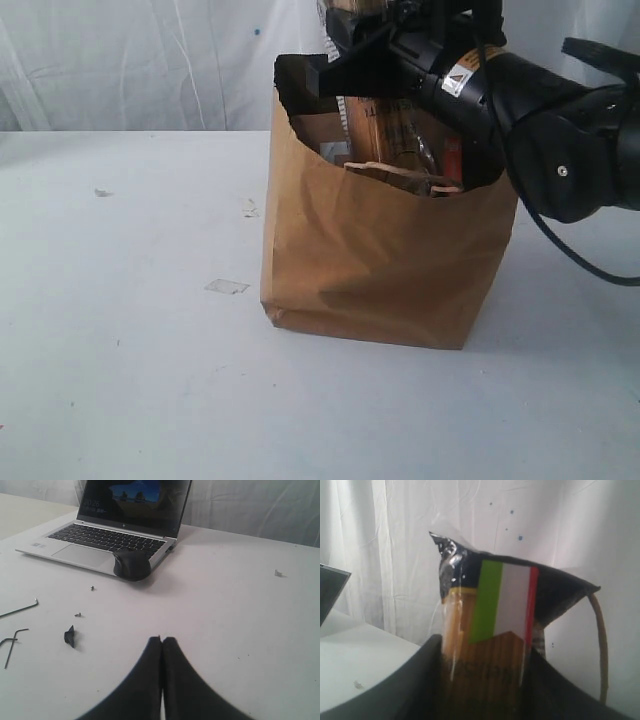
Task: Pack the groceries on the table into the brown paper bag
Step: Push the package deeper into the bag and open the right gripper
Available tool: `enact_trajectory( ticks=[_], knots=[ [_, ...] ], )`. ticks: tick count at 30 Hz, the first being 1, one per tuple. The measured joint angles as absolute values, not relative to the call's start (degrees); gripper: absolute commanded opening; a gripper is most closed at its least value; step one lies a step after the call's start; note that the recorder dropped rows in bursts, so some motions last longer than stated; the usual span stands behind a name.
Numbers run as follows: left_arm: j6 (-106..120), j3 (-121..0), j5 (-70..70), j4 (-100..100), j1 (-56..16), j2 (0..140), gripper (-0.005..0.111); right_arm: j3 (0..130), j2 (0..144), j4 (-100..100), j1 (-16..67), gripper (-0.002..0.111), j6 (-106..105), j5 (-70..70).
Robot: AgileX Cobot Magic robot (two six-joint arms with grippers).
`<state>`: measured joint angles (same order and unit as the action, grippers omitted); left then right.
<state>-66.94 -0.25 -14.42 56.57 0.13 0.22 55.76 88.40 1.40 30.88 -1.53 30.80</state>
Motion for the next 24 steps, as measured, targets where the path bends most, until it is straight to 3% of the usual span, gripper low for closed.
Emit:
enact_trajectory(
  ticks=[24],
  knots=[
    [-66.9,-0.2,-14.4,56.6,0.1,0.2,0.000,55.6,84.3,1.8,30.9,0.052,-2.6,30.7]
  ],
)
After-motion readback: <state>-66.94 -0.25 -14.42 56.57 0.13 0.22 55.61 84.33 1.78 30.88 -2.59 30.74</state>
